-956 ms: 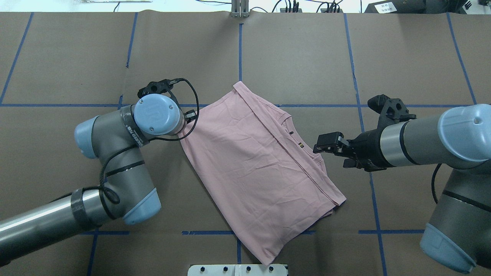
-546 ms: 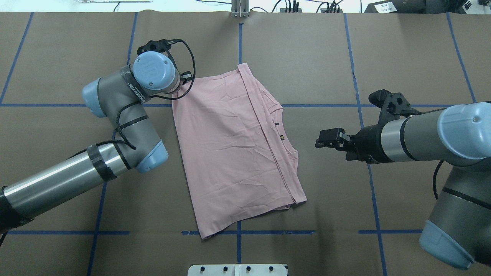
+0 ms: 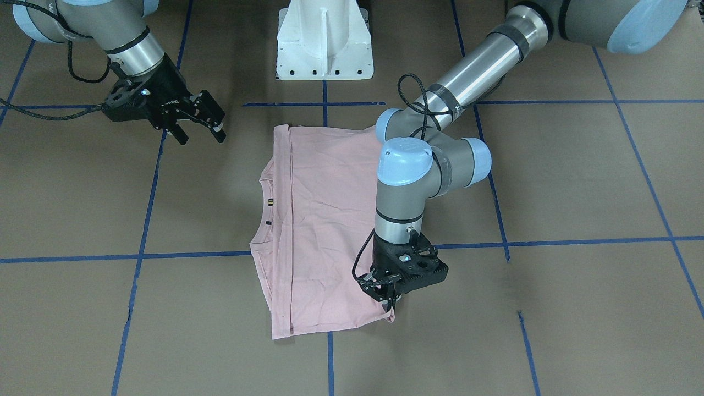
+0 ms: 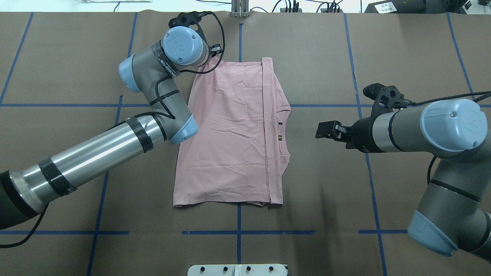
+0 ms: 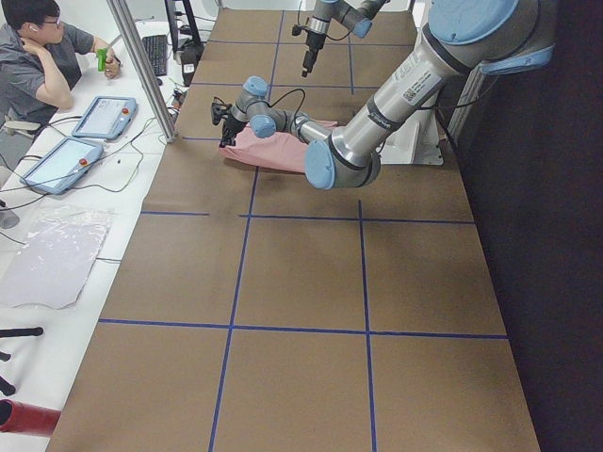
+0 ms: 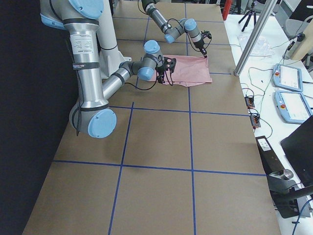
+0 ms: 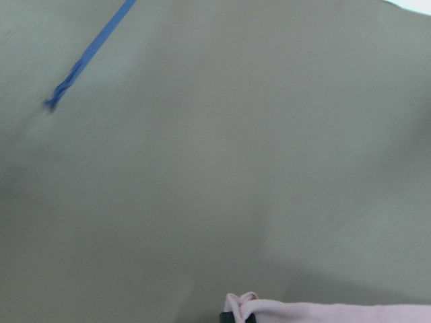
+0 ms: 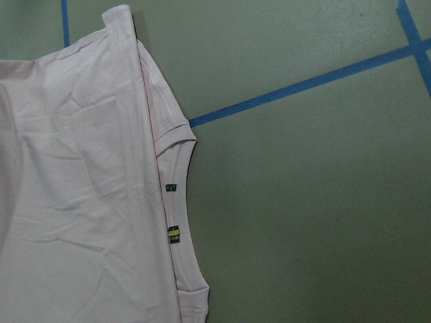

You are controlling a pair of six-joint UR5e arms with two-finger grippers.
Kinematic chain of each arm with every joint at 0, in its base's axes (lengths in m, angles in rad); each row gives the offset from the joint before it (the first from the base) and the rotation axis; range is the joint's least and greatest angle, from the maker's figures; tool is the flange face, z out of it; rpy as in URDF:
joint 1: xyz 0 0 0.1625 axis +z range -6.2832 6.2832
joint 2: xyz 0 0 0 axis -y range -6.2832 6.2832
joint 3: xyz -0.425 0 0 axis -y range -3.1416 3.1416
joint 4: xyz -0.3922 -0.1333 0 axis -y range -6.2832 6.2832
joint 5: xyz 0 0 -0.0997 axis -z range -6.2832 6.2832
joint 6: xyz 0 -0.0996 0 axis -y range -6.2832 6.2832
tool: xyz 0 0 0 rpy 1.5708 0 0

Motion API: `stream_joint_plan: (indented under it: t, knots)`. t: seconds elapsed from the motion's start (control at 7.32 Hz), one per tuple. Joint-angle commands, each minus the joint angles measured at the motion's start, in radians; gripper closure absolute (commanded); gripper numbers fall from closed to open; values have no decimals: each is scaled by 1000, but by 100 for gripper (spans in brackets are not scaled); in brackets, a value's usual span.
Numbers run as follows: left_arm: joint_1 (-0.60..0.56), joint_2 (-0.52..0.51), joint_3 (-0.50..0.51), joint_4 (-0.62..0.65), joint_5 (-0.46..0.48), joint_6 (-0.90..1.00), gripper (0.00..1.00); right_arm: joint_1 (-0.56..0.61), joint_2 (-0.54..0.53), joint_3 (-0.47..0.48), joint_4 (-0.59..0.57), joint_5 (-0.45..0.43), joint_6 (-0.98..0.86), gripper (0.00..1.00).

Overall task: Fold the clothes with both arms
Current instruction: 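Pull the shirt corner away from the robot with the left gripper, rotating it upright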

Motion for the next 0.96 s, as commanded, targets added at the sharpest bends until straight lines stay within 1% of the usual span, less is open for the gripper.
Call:
stream_joint_plan:
  t: [0.0,0.14,0.27,0.41,0.55,0.68,0.82]
  knots:
    - [-8,-7,69,-24,53,73,1,2,1,-13,0,-7,-8,0]
    - [-25,-8,66,-27,47,86,0,2,3,-13,-2,-7,-8,0]
    - [-39,-7,47,-30,14,89,0,2,3,-13,-3,-6,-8,0]
    - [-43,27,-26,-15,-75,87,0,2,3,-19,-3,0,-8,0]
    - [-45,150,-193,-14,-165,74,0,-1,4,-27,-5,5,-8,0]
    - [-43,291,-399,36,-215,52,0,-9,3,-31,-6,5,-10,0]
    - [-36,355,-559,171,-246,19,0,-17,1,-33,-6,7,-10,0]
